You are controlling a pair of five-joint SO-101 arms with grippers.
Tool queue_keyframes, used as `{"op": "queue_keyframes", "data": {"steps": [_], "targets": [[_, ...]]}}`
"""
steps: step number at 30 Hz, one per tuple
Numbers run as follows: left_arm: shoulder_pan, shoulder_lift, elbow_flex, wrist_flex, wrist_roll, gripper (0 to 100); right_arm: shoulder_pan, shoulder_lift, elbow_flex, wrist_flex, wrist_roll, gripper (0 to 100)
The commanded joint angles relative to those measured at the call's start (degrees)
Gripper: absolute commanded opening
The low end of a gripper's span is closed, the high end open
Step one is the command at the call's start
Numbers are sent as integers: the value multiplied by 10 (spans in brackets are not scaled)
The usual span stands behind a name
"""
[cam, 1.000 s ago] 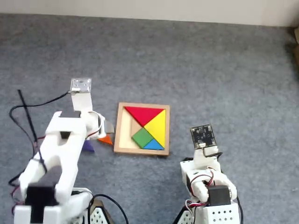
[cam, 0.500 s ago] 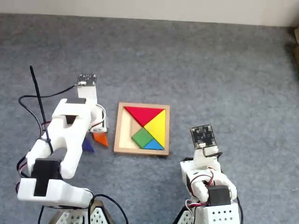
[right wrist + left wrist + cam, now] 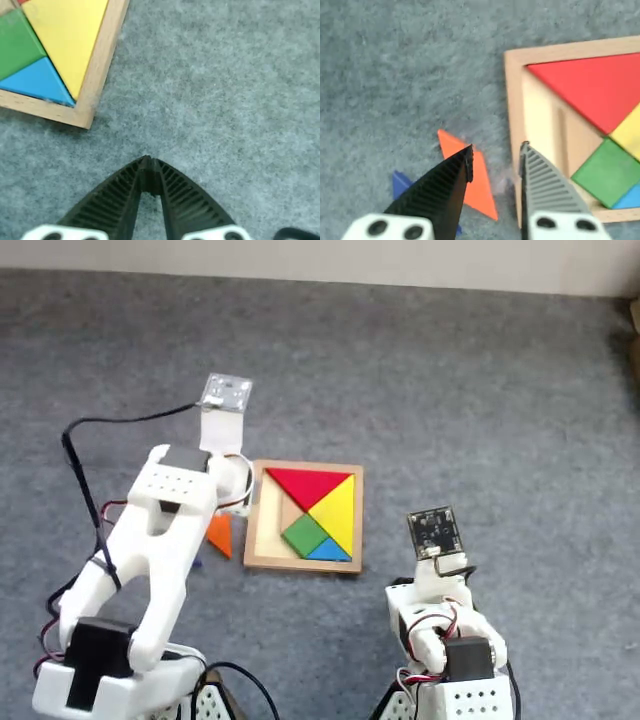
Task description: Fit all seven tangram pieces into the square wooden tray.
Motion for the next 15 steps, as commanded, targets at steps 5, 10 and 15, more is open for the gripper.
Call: {"op": "queue_keyframes", "data": {"steps": [5, 10, 15], "targets": [[-15, -7, -85, 135, -7, 244, 7, -13, 86, 4, -2, 5], [-67, 7, -80, 156, -7, 290, 7, -13, 86, 4, -2, 5], [-88, 68, -72, 145, -17, 290, 7, -13, 86, 4, -2, 5]]}}
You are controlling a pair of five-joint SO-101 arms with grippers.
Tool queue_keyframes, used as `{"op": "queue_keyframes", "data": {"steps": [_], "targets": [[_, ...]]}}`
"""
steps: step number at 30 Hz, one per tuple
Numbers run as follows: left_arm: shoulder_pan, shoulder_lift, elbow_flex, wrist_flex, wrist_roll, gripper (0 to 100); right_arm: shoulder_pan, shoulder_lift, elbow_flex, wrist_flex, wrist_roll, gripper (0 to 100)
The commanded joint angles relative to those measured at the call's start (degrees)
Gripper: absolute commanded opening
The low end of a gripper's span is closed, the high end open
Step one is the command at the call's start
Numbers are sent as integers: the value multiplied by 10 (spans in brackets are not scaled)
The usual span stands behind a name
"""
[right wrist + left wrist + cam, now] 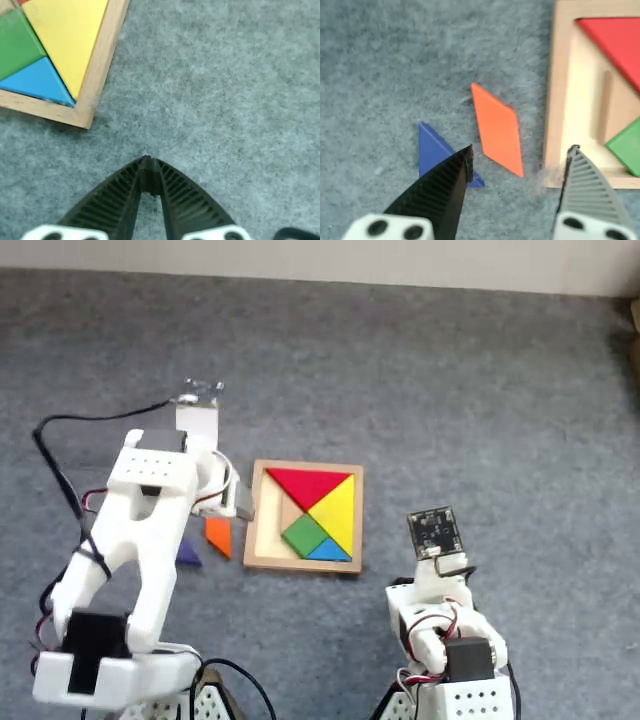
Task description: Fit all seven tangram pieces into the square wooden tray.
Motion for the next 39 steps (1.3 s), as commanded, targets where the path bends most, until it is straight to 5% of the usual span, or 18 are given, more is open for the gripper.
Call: {"op": "queue_keyframes", "data": {"steps": [1, 7, 17, 29, 39], "targets": [[-19, 31, -14, -12, -28, 290, 7, -13, 86, 4, -2, 5], [-27, 118, -15, -75, -41, 231, 7, -14, 86, 4, -2, 5], [-8, 162, -53, -56, -41, 117, 8, -15, 86, 5, -2, 5], [83, -35, -53, -19, -37, 74, 8, -15, 86, 5, -2, 5], [126, -44, -42, -57, 30, 73, 8, -14, 86, 5, -2, 5]]}}
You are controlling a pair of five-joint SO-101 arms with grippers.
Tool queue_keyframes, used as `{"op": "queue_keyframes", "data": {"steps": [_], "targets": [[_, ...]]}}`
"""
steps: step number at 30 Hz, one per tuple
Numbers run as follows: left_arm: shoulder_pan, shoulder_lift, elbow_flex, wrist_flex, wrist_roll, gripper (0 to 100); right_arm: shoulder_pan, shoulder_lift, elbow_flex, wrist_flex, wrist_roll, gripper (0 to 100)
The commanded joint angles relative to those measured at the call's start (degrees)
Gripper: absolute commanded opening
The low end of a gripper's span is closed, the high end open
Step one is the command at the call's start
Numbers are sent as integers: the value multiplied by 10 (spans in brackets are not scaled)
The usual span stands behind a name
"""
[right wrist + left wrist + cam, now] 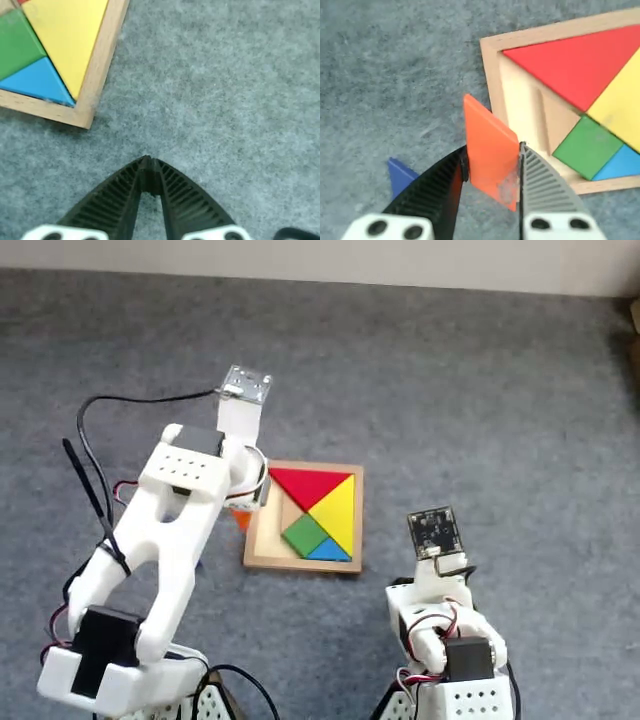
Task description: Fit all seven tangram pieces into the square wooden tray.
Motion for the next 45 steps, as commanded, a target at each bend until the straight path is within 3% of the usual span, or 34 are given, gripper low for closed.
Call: {"op": "queue_keyframes", "data": {"steps": [1, 5, 14, 20, 34, 39, 45], "targets": [[35, -26, -1, -33, 30, 73, 8, -14, 86, 5, -2, 5], [59, -26, 28, -75, 62, 77, 7, -14, 86, 5, -2, 5], [62, -25, 55, -114, 62, 82, 7, -14, 86, 5, -2, 5], [61, -25, 69, -124, 64, 232, 7, -14, 86, 5, -2, 5], [58, -32, 69, -121, 64, 233, 8, -15, 86, 5, -2, 5], [61, -26, 69, -125, 59, 178, 8, -15, 86, 5, -2, 5], [60, 0, 65, -150, 59, 221, 8, -15, 86, 5, -2, 5]]}}
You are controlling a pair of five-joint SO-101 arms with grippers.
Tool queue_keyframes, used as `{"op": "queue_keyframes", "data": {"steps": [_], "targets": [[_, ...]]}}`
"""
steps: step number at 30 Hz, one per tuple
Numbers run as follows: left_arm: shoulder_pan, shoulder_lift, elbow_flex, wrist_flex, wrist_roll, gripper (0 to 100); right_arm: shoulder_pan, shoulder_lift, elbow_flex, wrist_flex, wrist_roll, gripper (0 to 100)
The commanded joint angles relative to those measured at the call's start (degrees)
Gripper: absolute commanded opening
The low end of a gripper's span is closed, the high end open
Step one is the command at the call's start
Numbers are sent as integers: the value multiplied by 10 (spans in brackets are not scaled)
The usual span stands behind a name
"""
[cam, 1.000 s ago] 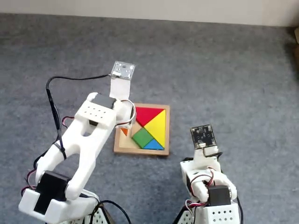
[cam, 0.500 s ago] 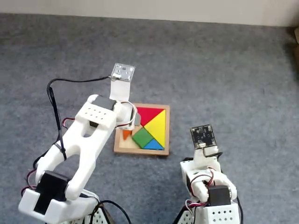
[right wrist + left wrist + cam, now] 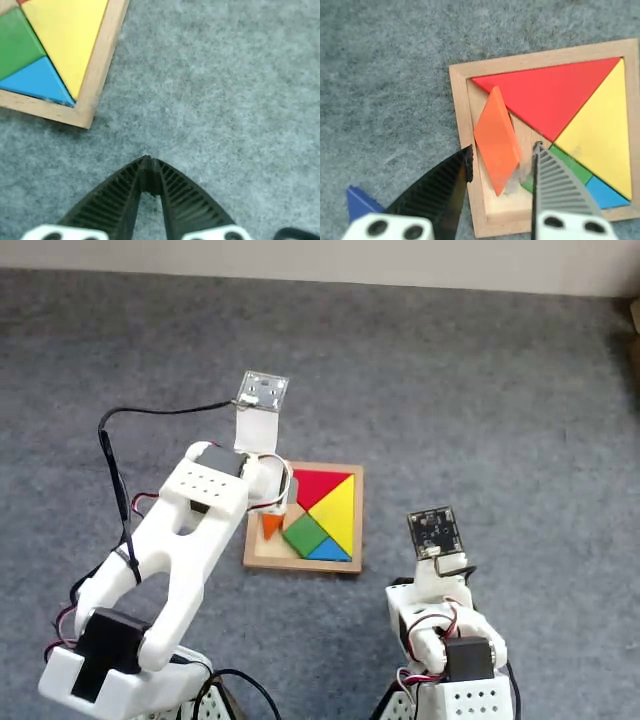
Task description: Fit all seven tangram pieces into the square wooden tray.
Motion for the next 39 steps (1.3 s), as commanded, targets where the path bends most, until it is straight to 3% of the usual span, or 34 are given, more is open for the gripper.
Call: {"op": "queue_keyframes", "data": {"steps": [1, 12, 39], "targets": [[11, 27, -13, -13, 0, 226, 8, -15, 86, 5, -2, 5], [8, 214, -170, 91, 2, 215, 8, -15, 86, 5, -2, 5], [-48, 160, -105, 61, -21, 150, 8, -15, 86, 5, -2, 5]]}}
